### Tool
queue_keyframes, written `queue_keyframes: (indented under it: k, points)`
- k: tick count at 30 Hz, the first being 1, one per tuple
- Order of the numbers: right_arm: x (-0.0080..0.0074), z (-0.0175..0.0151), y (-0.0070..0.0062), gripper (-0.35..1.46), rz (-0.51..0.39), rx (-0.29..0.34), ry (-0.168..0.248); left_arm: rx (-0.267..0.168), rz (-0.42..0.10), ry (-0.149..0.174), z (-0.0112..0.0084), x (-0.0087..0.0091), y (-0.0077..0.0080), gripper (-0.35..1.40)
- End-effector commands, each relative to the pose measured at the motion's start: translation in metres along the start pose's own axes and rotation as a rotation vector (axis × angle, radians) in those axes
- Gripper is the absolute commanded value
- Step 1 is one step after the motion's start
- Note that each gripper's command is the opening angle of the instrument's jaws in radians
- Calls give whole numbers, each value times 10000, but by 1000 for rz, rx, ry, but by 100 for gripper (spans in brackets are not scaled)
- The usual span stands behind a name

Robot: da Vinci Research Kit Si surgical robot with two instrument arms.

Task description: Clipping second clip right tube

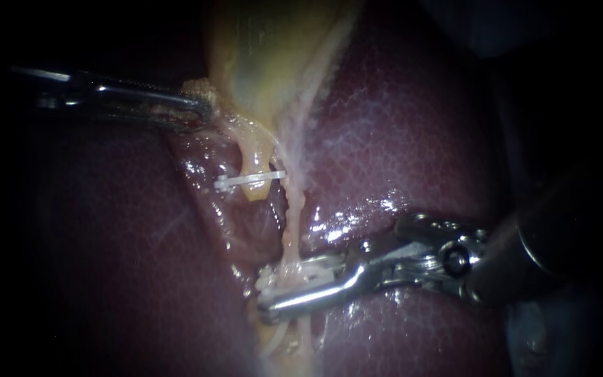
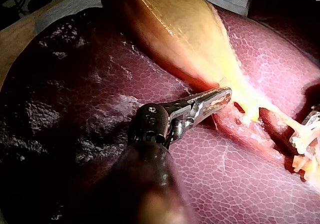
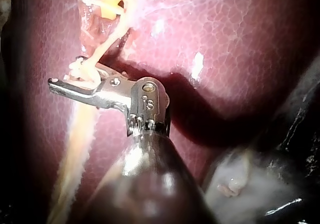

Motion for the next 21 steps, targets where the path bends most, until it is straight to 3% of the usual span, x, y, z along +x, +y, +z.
queue_keyframes:
  k: [1,6,12,21]
  points:
    - [1,0,-3,47,1,0,-1,0,0,0,0,0,0,-35]
    - [6,1,-10,45,4,0,2,0,0,0,0,0,0,-35]
    - [6,-2,-8,35,4,0,2,0,0,0,0,0,0,-35]
    - [8,-7,-3,-7,5,1,1,0,0,0,0,0,0,-35]
